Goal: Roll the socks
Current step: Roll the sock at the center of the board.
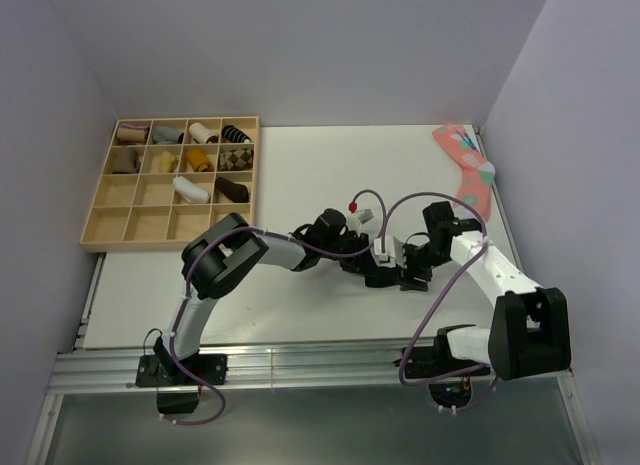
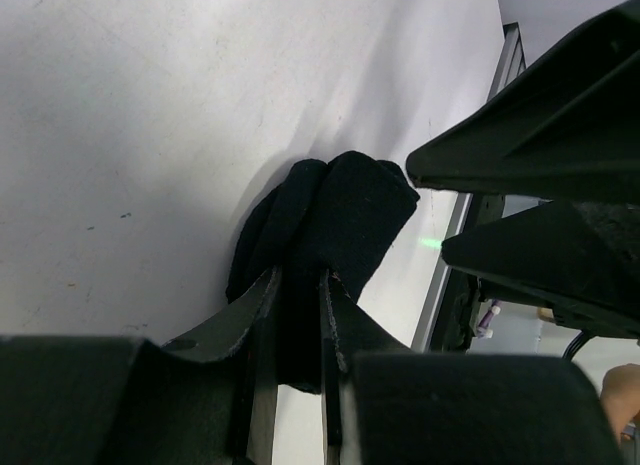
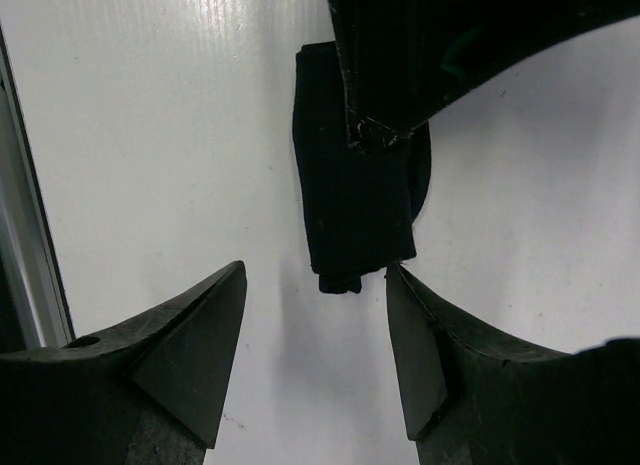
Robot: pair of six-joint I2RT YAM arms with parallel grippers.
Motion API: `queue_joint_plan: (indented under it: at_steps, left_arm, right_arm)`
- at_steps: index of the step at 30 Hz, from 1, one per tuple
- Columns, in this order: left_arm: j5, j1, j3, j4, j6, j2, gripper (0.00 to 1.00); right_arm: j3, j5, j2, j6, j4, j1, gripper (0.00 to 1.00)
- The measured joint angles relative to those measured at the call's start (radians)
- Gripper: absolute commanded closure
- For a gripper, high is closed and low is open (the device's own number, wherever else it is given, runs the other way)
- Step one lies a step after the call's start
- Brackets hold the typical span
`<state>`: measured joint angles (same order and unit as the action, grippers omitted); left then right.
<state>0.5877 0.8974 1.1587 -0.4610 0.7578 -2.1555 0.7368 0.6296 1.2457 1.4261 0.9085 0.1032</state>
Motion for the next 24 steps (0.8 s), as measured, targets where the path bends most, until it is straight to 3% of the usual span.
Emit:
queue_joint_plan:
  at_steps: [24]
  left_arm:
    - [0.090, -0.031, 0.038, 0.020, 0.039, -0.038, 1.00]
  right_arm:
    - [-0.038, -0.116, 0.057, -0.008, -0.136, 0.124, 0.36]
